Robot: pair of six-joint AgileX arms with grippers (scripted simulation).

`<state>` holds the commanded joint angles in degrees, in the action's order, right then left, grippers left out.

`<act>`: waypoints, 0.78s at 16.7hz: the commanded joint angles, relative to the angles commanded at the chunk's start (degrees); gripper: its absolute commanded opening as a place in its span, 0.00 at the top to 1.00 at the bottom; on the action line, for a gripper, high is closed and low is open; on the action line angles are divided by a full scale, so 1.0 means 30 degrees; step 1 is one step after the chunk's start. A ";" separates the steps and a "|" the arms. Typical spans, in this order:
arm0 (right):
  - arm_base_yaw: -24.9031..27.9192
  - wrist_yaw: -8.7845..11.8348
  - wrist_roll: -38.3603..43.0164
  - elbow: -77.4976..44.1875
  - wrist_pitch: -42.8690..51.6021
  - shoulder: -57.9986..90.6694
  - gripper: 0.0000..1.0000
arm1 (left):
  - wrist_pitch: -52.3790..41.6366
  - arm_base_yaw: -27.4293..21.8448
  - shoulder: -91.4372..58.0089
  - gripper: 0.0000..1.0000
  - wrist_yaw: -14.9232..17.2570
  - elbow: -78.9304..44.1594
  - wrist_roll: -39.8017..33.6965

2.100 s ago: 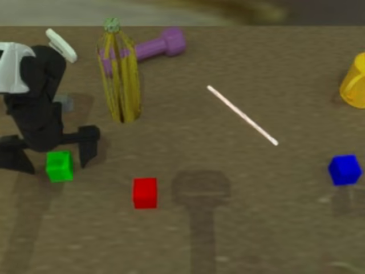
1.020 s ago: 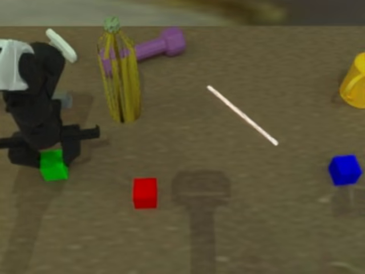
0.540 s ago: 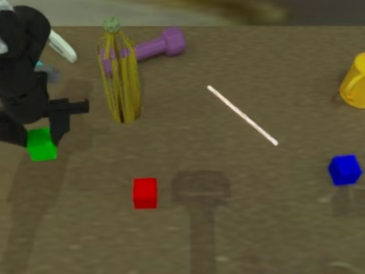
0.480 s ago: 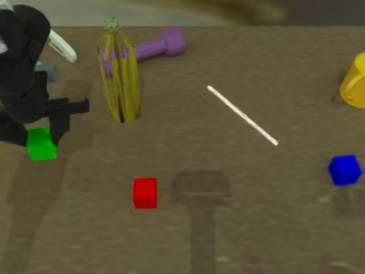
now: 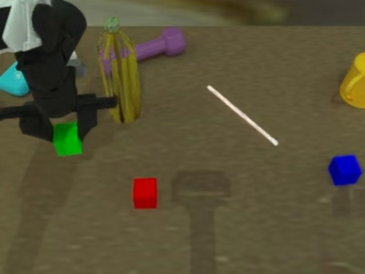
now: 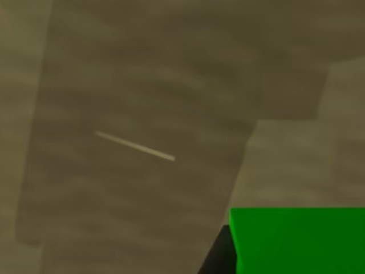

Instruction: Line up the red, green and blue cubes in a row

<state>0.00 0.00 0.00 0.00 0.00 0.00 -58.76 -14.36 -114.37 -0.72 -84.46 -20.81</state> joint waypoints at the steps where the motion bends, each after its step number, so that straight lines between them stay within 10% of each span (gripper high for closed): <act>1: 0.0000 0.0000 0.0000 0.0000 0.0000 0.0000 0.00 | -0.0320 -0.1023 -0.0366 1.00 -0.0017 -0.0636 -0.0763; 8: 0.0000 0.0000 0.0000 0.0000 0.0000 0.0000 0.00 | -0.2567 -0.9005 -0.2725 1.00 -0.0117 -0.5116 -0.6670; 13: 0.0000 0.0000 0.0000 0.0000 0.0000 0.0000 0.00 | -0.2865 -1.0181 -0.2969 1.00 -0.0175 -0.5939 -0.7779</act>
<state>0.00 0.00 0.00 0.00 0.00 0.00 -67.35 -44.90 -123.28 -1.24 -102.28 -44.15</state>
